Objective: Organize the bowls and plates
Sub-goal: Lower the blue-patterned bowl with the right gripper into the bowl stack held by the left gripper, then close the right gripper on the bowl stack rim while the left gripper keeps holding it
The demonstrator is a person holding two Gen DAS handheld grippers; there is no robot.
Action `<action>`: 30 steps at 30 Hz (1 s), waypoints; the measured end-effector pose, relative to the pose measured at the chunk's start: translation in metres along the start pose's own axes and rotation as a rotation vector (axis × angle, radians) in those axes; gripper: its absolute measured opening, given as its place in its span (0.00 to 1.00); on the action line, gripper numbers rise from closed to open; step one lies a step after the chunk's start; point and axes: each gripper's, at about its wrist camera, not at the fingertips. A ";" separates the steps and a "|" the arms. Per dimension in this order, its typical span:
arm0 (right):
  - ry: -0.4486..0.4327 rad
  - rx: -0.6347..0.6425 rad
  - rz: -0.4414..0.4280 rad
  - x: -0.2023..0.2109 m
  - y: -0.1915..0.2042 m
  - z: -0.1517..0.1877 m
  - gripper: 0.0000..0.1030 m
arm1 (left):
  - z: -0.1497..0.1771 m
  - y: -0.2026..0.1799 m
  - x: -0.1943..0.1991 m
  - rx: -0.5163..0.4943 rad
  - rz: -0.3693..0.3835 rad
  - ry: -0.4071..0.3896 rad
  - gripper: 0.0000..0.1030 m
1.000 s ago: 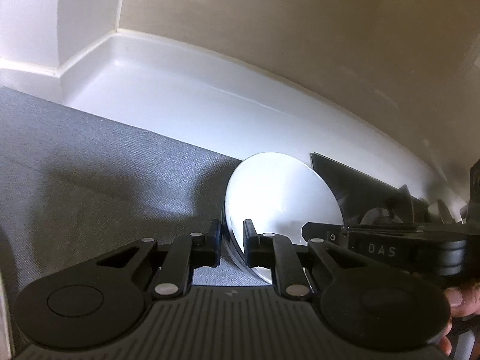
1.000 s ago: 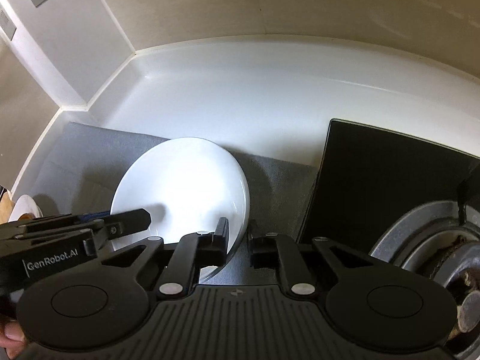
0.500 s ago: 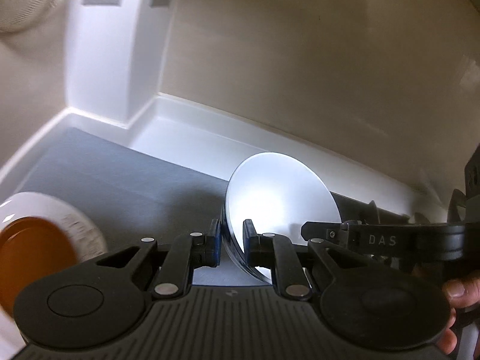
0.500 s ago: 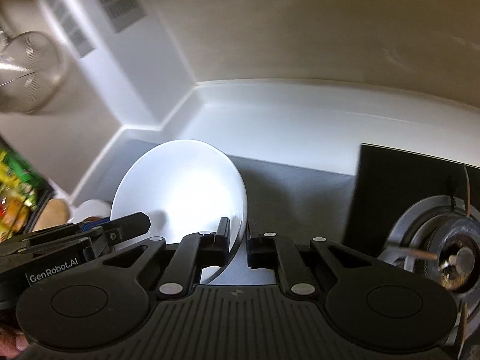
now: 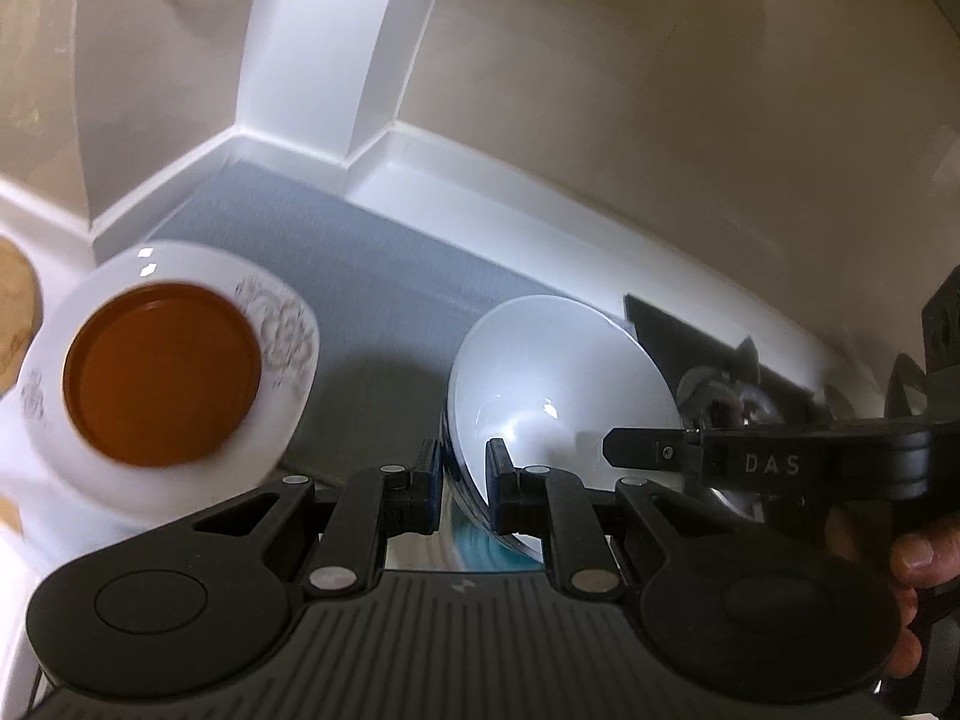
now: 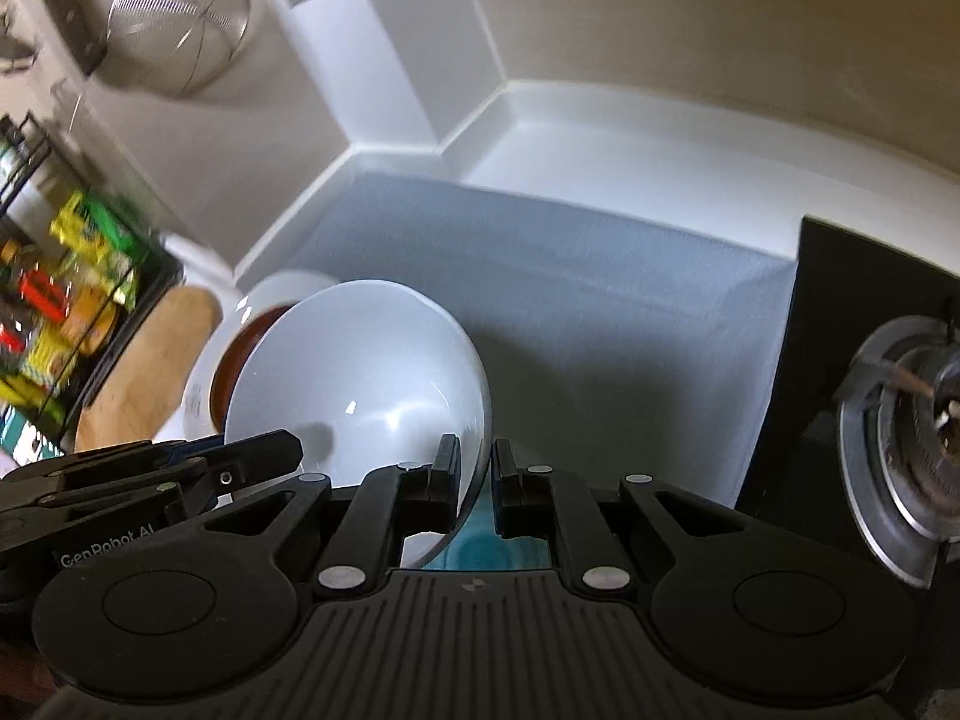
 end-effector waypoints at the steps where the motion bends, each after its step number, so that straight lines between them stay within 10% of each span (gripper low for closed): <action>1: 0.005 0.012 0.003 0.000 0.003 0.005 0.11 | 0.005 0.001 0.002 -0.001 -0.002 0.005 0.15; 30: 0.115 0.026 0.100 -0.018 -0.005 0.039 0.12 | 0.030 -0.015 -0.034 -0.071 -0.055 0.099 0.15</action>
Point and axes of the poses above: each gripper's, at about its wrist camera, not at the fingertips, and x roughly against the way its jaws point, y to its left, z to its underside, and after that the axes turned 7 degrees about -y, right-handed
